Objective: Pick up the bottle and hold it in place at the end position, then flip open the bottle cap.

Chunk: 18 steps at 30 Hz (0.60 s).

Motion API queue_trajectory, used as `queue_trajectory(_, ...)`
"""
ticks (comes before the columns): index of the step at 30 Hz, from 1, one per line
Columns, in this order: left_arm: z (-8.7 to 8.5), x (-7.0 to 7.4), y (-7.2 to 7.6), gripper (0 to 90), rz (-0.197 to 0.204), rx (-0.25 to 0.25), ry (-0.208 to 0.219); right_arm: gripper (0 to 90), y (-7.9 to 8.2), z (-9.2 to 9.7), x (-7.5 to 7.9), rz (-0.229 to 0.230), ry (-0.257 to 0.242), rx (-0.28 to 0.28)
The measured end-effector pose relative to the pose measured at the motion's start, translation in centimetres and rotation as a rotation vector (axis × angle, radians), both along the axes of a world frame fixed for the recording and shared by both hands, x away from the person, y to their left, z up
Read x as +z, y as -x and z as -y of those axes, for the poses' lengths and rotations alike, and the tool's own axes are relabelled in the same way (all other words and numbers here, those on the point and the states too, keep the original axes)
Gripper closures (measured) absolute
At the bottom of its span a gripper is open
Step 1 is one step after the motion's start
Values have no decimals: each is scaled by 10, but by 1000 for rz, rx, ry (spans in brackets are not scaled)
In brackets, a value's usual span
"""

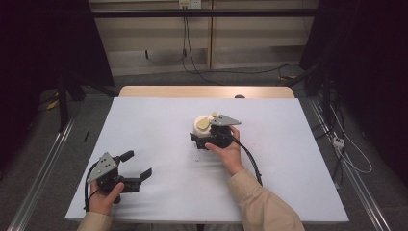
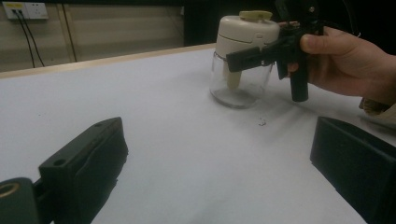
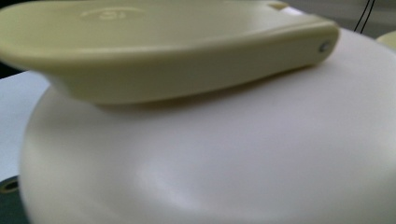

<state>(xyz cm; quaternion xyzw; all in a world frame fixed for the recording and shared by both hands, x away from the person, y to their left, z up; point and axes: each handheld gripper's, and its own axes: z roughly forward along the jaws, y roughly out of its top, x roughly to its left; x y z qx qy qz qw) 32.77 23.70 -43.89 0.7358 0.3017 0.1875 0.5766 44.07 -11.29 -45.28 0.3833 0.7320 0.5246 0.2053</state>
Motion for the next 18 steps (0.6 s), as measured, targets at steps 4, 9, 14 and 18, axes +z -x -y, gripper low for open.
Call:
queue_trajectory(4, 8, 4, -1, 30, 8, 22, -12, 56, 0, 0, 0, -3, 3, -2)
queue_trajectory(9, 16, 10, -6, 30, 11, 19, 14, 56, 0, 0, 1, -4, 4, -1)
queue_trajectory(14, 27, 11, -11, 29, -42, -4, 14, 56, 1, 0, 1, -7, 5, -4)
queue_trajectory(18, 35, 12, -14, 29, -59, -4, 7, 55, 1, 0, 1, -7, 5, -4)
